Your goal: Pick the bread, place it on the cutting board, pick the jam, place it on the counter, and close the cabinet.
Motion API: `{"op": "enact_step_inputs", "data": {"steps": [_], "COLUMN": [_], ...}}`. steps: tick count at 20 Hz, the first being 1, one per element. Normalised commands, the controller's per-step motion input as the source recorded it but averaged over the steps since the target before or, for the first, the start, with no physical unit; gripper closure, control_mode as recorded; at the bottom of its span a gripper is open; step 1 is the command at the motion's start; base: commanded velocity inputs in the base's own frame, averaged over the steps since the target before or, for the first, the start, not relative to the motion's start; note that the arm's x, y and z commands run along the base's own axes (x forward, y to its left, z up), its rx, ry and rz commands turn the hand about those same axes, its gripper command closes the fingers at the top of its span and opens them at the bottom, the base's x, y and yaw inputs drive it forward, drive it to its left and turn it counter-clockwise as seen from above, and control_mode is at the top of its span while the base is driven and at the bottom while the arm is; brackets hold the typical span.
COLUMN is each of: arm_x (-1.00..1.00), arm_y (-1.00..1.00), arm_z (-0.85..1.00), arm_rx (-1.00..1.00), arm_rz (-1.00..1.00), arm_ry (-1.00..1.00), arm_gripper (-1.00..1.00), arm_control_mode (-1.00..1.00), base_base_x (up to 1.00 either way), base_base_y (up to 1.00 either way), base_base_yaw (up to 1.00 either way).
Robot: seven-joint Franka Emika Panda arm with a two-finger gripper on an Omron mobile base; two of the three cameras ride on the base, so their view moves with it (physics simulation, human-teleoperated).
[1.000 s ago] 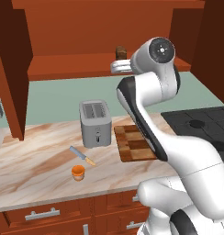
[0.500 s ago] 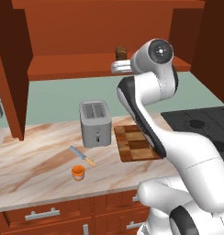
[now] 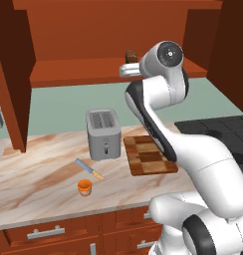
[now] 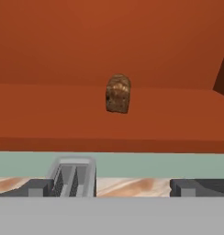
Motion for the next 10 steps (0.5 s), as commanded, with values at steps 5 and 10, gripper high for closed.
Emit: {"op": "enact_step_inputs", "data": {"steps": [5, 10], "arm_x": [0.25, 0.23], "arm_y": [0.00, 0.00], "arm_z": [0.00, 0.00], "arm_rx": [0.00, 0.00], "arm_rz": [0.00, 0.00], "arm_ry": [-0.02, -0.03], "arm_gripper": [-1.00, -1.00], "arm_control_mode": [-1.00, -1.00], "base_base_x": [0.00, 0.00], "base_base_y": [0.00, 0.00], "base_base_yaw": [0.00, 0.00]}}
